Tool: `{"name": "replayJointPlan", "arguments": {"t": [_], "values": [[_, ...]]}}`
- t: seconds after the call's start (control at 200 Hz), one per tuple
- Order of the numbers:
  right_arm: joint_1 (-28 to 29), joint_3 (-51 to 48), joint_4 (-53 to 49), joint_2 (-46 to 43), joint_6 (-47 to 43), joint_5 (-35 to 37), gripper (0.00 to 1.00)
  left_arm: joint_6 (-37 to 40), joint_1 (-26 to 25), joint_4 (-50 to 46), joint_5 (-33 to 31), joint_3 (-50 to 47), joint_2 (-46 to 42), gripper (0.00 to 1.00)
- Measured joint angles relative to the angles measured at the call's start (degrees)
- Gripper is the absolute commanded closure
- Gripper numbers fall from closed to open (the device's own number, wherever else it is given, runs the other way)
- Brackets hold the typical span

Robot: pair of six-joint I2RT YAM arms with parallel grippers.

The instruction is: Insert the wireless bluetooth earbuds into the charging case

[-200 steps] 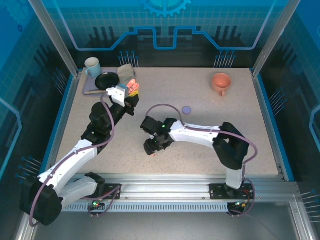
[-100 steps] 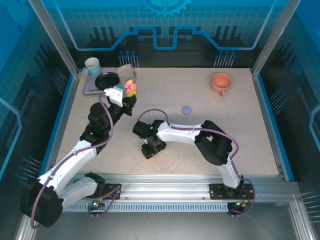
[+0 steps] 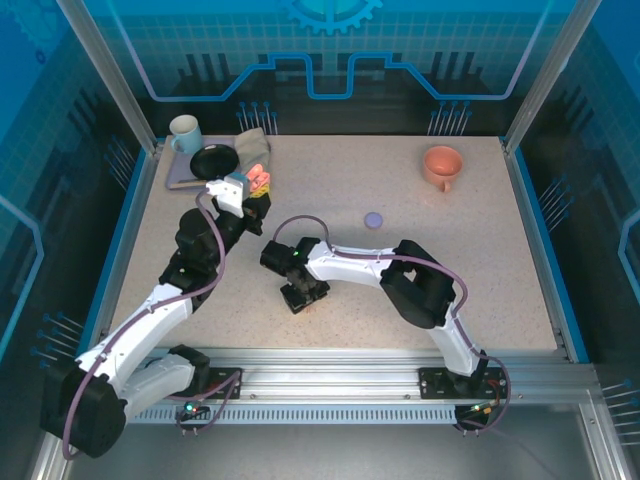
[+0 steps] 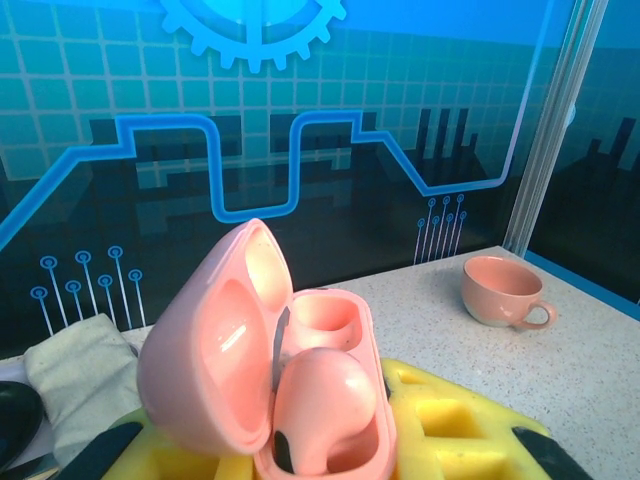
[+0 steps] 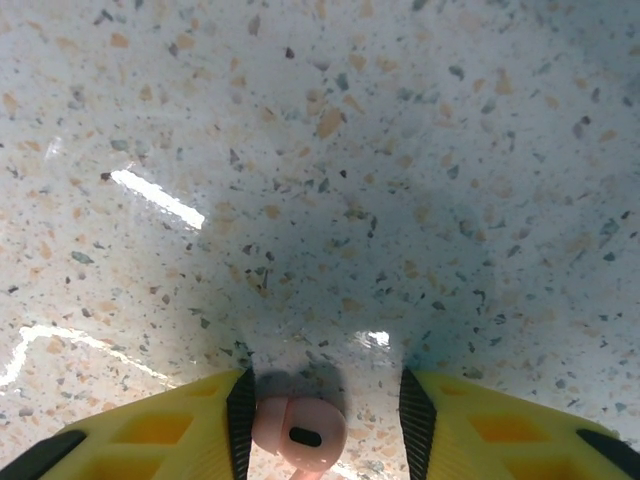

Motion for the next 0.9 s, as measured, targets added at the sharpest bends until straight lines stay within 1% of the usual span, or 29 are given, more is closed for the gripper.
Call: {"name": "replayJointPlan", "arguments": {"t": [0.21,0.495,0.59,0.665,0.9], "values": [[0.8,1.1,-1.4,0.7,2.0,1.3,0.55,0.0,0.2,0.1,0.0,-0.6,-0.3,1.00],[1.9,2.7,-3.2,1.8,5.7,3.2,0.57,0.0,0.3,0.2,0.0,-0.8,-0.3,1.00],[2.1,3.1,-3.6,2.0,7.0,3.5,0.60,-0.1,0.3,0.5,0.0,-1.1,-0.5,1.00],[2.4,3.2,-3.6,2.1,7.7,3.7,0.66,-0.4,0.4,0.5,0.0,-1.2,-0.7,1.00],[2.9,3.3,-3.6,2.1,9.4,4.3,0.71,-1.4,0.7,0.8,0.0,-1.4,-0.9,1.00]]}}
